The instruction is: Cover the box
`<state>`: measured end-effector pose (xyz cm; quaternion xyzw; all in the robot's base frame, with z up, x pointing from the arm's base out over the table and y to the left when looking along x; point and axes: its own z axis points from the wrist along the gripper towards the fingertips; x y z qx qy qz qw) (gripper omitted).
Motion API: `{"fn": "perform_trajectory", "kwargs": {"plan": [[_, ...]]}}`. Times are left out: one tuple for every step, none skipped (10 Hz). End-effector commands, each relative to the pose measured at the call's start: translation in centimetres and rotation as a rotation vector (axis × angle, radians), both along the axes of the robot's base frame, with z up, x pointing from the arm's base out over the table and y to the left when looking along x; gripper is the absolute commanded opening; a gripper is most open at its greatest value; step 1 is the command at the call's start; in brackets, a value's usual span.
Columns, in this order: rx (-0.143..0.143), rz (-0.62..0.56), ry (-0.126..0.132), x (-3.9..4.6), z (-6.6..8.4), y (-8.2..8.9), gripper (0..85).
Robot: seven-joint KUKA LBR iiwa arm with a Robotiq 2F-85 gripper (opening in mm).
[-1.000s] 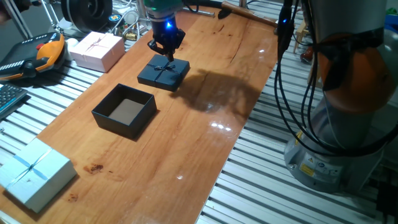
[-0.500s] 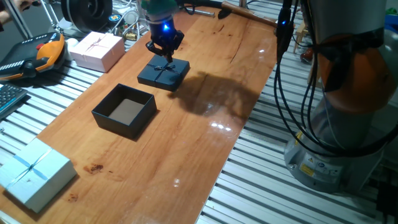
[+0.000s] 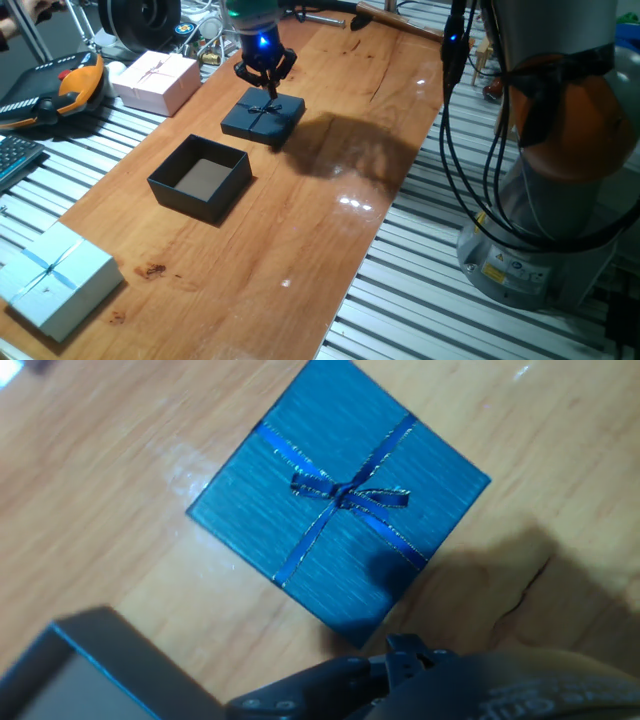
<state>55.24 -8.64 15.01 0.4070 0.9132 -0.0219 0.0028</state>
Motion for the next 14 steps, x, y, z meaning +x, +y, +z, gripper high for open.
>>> {"fn": "perform_trajectory", "kwargs": {"plan": [[0.002, -0.103, -0.014, 0.06, 0.1, -0.2, 0.0], [0.01, -0.236, -0.05, 0.22, 0.2, -0.5, 0.0], [0.043, -0.339, -0.029, 0.37, 0.2, -0.9, 0.0], [0.062, -0.42, -0.023, 0.38, 0.2, -1.1, 0.0], [0.051, -0.482, -0.036, 0.31, 0.1, -1.4, 0.0], [0.032, -0.518, -0.054, 0.15, 0.0, -1.7, 0.0], [0.034, -0.496, -0.068, 0.13, -0.1, -1.8, 0.0], [0.043, -0.514, -0.079, 0.08, -0.1, -1.8, 0.0], [0.048, -0.541, -0.089, 0.09, -0.1, -1.8, 17.0], [0.048, -0.571, -0.104, 0.09, -0.1, -1.7, 17.0], [0.048, -0.578, -0.119, 0.11, 0.0, -1.7, 17.0], [0.036, -0.614, -0.103, 0.17, 0.1, -1.6, 17.0], [0.014, -0.671, -0.081, 0.23, 0.1, -1.6, 17.0], [-0.003, -0.759, -0.076, 0.33, 0.2, -1.6, 0.0]]}}
